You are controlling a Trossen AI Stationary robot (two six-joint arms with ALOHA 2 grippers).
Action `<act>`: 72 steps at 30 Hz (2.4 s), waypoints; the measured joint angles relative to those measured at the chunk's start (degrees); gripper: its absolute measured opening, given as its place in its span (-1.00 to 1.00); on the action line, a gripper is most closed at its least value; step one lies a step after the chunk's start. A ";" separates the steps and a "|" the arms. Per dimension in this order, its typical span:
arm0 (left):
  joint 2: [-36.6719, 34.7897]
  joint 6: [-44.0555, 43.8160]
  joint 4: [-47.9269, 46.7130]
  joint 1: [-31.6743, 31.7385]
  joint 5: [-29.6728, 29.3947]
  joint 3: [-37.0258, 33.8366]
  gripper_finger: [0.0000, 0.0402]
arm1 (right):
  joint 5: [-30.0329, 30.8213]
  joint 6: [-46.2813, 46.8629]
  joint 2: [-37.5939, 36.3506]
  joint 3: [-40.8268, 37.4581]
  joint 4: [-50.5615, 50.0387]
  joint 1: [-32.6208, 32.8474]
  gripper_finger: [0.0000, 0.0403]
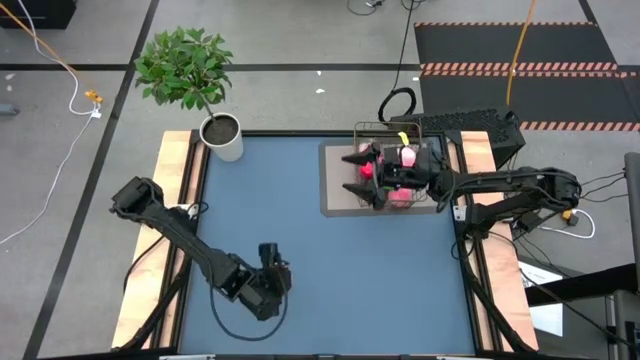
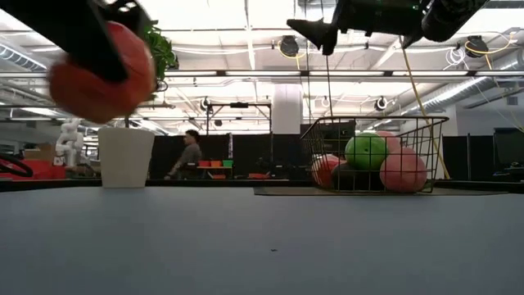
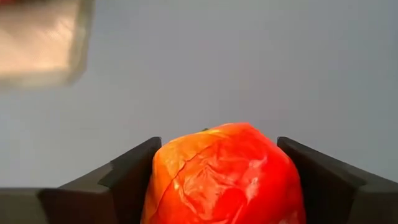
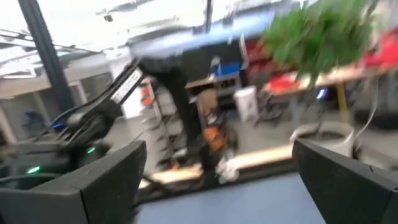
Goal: Build produce basket
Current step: Put the orange tomato into the gold wire basket
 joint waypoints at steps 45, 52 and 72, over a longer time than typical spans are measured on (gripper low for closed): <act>-0.02 59.11 44.60 17.26 -7.65 -1.42 0.48 | 16.46 2.93 11.74 -8.36 10.60 23.09 0.99; -0.02 62.07 43.43 17.49 -8.41 -1.44 0.54 | 17.44 3.26 14.92 -4.46 8.74 22.52 0.99; -0.04 64.88 43.95 18.12 -7.65 -1.40 0.56 | 14.95 7.72 16.28 0.17 3.50 20.14 0.51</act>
